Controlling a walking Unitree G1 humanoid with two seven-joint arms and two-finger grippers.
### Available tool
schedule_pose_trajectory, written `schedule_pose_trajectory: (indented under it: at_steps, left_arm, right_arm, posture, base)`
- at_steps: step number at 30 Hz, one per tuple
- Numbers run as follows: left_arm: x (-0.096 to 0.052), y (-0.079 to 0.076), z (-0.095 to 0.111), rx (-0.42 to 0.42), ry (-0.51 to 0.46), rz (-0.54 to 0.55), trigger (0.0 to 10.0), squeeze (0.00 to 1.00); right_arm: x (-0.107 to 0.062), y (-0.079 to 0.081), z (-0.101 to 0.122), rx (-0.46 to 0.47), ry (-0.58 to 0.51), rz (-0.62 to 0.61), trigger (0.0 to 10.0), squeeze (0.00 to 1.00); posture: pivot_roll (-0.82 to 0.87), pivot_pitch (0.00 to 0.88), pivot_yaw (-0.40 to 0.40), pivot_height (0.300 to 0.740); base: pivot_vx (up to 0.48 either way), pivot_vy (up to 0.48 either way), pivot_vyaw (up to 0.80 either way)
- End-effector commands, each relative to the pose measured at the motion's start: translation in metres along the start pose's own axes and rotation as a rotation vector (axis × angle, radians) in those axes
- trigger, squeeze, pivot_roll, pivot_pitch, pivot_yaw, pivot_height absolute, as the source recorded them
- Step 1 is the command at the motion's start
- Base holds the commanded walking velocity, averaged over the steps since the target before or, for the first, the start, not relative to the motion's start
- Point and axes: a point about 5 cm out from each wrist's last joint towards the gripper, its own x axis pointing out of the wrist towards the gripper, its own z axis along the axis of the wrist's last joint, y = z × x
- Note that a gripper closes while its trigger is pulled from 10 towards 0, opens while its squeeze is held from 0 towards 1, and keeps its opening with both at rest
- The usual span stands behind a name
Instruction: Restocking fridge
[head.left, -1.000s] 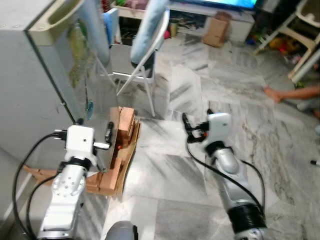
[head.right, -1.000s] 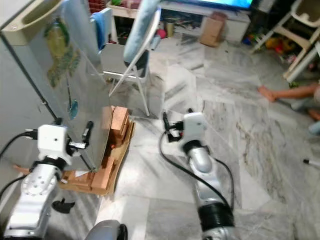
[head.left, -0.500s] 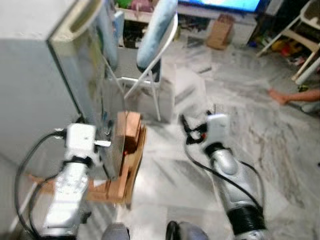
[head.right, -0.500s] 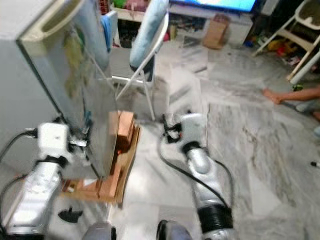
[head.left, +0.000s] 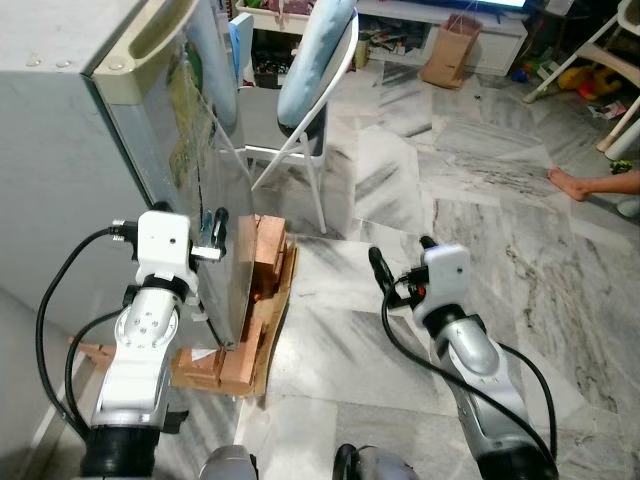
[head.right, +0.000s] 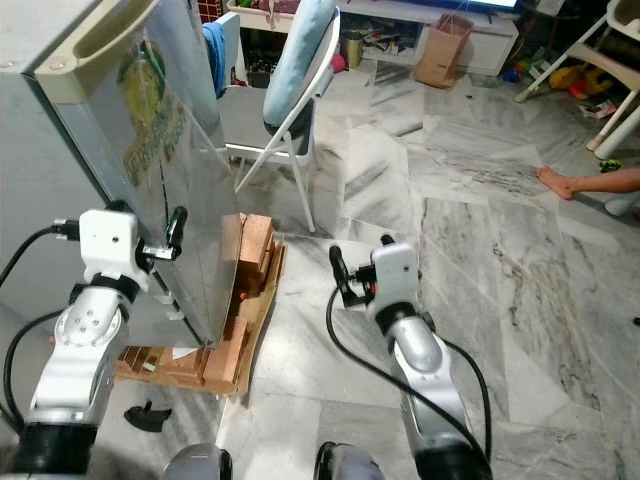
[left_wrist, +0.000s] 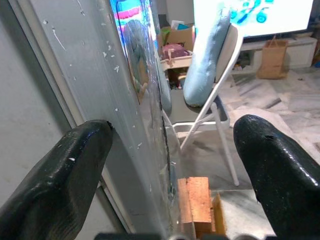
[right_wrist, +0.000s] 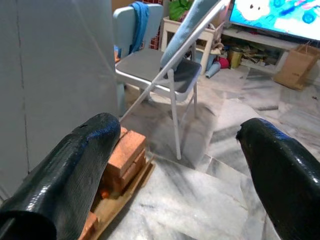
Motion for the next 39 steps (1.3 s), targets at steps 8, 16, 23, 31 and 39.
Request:
schedule_pose_trajectory:
  at_steps: [8, 16, 23, 31, 39]
  left_arm:
    - [0.018, 0.025, -0.003, 0.105, 0.068, 0.156, 10.0, 0.0]
    - [0.015, 0.026, -0.007, 0.066, 0.073, 0.179, 10.0, 0.0]
    - [0.022, 0.01, 0.007, 0.053, 0.001, 0.059, 10.0, 0.0]
    - [0.018, -0.008, 0.014, 0.01, -0.008, -0.07, 10.0, 0.0]
    - [0.012, -0.016, 0.01, -0.003, 0.018, -0.112, 10.0, 0.0]
  right_arm:
    - [0.0, -0.004, 0.012, 0.004, -0.018, -0.02, 10.0, 0.0]
    - [-0.001, -0.004, 0.014, -0.008, -0.01, -0.031, 10.0, 0.0]
    - [-0.003, -0.003, 0.013, -0.024, 0.002, -0.05, 10.0, 0.0]
    - [-0.008, -0.009, 0.008, -0.03, 0.029, -0.077, 10.0, 0.0]
    - [-0.007, -0.006, 0.006, -0.025, 0.038, -0.074, 10.0, 0.0]
  posture:
    - [0.11, 0.109, -0.051, 0.74]
    - [0.12, 0.123, -0.054, 0.74]
    - [0.12, 0.125, -0.051, 0.74]
    - [0.11, 0.128, -0.044, 0.74]
    - [0.12, 0.129, -0.04, 0.74]
  base:
    - [0.0, 0.0, 0.0]
    - [0.0, 0.0, 0.0]
    - [0.0, 0.0, 0.0]
    - [0.0, 0.0, 0.0]
    - [0.0, 0.0, 0.0]
